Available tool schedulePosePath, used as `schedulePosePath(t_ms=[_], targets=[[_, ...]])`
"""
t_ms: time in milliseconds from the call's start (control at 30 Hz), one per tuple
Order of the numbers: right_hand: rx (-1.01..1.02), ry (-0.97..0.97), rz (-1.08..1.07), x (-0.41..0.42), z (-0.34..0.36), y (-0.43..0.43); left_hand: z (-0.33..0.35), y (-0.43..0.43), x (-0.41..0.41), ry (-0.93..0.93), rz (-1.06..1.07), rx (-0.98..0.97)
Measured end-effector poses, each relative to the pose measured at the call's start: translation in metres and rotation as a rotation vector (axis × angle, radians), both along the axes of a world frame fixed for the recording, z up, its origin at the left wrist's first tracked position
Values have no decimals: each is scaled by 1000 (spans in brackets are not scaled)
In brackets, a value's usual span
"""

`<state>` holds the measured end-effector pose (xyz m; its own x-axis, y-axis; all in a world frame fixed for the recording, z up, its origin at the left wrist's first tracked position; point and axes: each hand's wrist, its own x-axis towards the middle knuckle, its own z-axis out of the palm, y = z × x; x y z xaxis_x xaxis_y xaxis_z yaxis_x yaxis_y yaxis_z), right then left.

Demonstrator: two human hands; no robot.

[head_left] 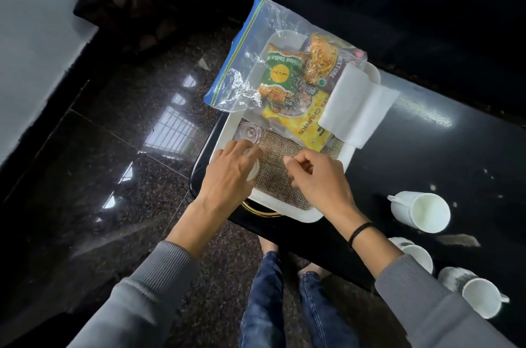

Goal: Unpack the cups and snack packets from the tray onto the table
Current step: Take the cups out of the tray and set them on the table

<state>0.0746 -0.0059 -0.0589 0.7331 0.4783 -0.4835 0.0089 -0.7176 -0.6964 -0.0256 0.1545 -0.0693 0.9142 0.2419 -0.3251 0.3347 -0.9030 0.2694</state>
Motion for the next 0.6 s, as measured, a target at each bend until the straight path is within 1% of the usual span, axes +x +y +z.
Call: schedulePosePath(t_ms=[133,200,267,367,433,533,600], targets=[[22,40,-62,5,-2,-10,7,-5,6,-142,61,-133],[45,53,-104,8,-3,-16,11,-12,11,-221,141,-255],[77,77,-160,11,-3,-25,19,-20,19,-268,267,-414],[202,188,-235,16,1,-42,32,-32,35,-225,481,-711],[321,293,-299,20,6,-56,33,-45,47,-173,566,-900],[457,420,-392,26,12,-81,35,-71,61,-188,584,-1129],[472,451,-468,29,18,-99,36,-91,70,-174,575,-1243]])
